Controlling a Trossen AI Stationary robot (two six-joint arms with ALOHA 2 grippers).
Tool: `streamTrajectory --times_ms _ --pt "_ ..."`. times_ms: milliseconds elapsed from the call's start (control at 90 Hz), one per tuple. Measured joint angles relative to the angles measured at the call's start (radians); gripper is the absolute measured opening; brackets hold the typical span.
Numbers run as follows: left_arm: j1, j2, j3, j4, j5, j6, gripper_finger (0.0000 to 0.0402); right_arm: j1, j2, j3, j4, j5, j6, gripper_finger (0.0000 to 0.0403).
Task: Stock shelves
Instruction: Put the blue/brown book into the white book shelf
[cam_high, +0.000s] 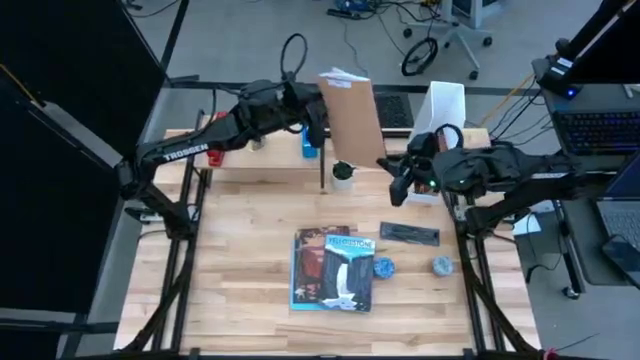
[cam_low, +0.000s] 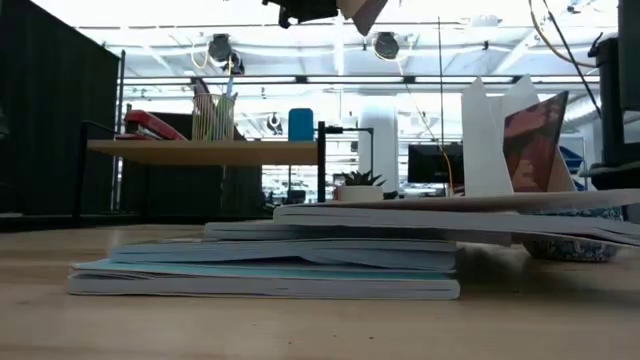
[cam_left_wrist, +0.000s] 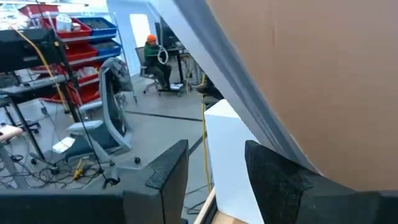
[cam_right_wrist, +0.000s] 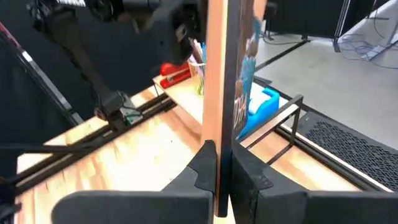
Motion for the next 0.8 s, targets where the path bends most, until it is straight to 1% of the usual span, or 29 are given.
streamTrajectory --times_ms 67,289,400,478,533,589,711,756,800 --pt "0.0 0.0 0.0 0.0 0.016 0.0 0.0147 -0.01 0.01 0.0 0.001 -0.001 -0.001 0.0004" --pt "-0.002 0.0 0.001 -0.001 0.024 0.0 0.0147 -0.032 0.05 0.0 0.008 0.002 -0.019 0.0004" --pt "-0.003 0.0 0.002 -0.001 0.031 0.0 0.0147 -0.033 0.065 0.0 0.056 0.003 -0.058 0.0008" --pt "-0.006 0.0 0.002 -0.001 0.036 0.0 0.0147 -0.033 0.083 0.0 0.087 -0.003 -0.103 0.0027" --pt "-0.007 0.0 0.002 -0.002 0.041 0.0 0.0147 -0.035 0.097 -0.001 0.125 -0.004 -0.13 0.005" --pt "-0.012 0.0 0.002 -0.01 0.071 0.001 0.0148 -0.049 0.112 -0.001 0.158 0.019 -0.148 0.0077" --pt "-0.014 0.003 0.0 -0.025 0.071 0.001 0.0148 -0.078 0.128 0.002 0.195 -0.001 -0.165 0.0126" --pt "-0.014 0.003 0.0 -0.025 0.061 0.002 0.0148 -0.092 0.133 0.002 0.18 -0.044 -0.166 0.0129" --pt "-0.015 0.001 0.0 -0.021 0.059 0.002 0.0148 -0.103 0.136 0.0 0.171 -0.067 -0.16 0.0116"
